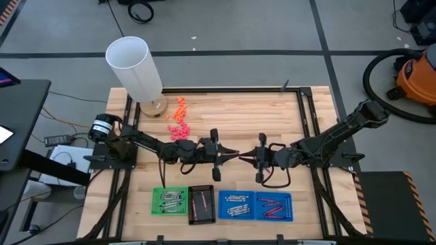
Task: Sort crayons
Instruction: Put the pink crayon into the black bin
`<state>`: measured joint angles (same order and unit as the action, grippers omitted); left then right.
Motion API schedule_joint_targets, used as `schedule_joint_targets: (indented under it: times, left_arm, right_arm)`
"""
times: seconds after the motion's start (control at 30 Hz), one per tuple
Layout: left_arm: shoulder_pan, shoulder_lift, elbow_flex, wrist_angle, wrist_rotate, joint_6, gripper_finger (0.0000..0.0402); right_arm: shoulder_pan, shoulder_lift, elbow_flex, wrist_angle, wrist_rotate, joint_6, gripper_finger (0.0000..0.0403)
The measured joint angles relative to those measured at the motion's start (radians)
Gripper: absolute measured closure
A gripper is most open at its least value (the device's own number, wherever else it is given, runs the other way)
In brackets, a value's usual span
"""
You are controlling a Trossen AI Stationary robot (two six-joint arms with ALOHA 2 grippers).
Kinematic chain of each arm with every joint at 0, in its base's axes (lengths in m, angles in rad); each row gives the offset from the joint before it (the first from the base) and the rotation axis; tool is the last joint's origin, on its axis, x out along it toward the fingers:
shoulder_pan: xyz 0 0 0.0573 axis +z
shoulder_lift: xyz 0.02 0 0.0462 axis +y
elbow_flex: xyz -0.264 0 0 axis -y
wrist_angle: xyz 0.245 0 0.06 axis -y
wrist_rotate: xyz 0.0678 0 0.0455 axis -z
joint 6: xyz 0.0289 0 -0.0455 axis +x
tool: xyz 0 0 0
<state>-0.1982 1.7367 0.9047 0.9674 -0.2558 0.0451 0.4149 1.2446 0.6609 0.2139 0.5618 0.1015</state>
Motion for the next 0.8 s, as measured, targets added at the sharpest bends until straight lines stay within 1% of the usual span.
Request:
schedule_joint_targets:
  times: [0.13,0.33,0.43,0.5,0.63,0.8]
  left_arm:
    - [0.0,0.0,0.0,-0.014,0.0,0.001,0.0386]
    - [0.0,0.0,-0.001,-0.069,0.0,-0.005,0.0378]
    - [-0.006,0.0,-0.001,-0.098,0.0,-0.01,0.0377]
    - [-0.009,-0.006,-0.001,-0.147,0.001,-0.024,0.0377]
    - [-0.016,-0.021,-0.001,-0.235,0.05,-0.092,0.0377]
    - [-0.029,-0.024,-0.001,-0.33,0.147,-0.248,0.0377]
  right_arm:
    - [0.0,0.0,0.0,0.002,-0.004,0.006,0.0338]
    - [0.003,-0.001,0.0,-0.001,-0.004,0.035,0.0295]
    - [0.009,-0.001,0.0,-0.03,-0.005,0.061,0.0274]
    - [0.016,-0.001,0.0,-0.058,-0.005,0.083,0.0262]
    - [0.033,-0.001,0.0,-0.106,-0.005,0.132,0.0248]
    - [0.048,-0.001,0.0,-0.154,-0.005,0.18,0.0245]
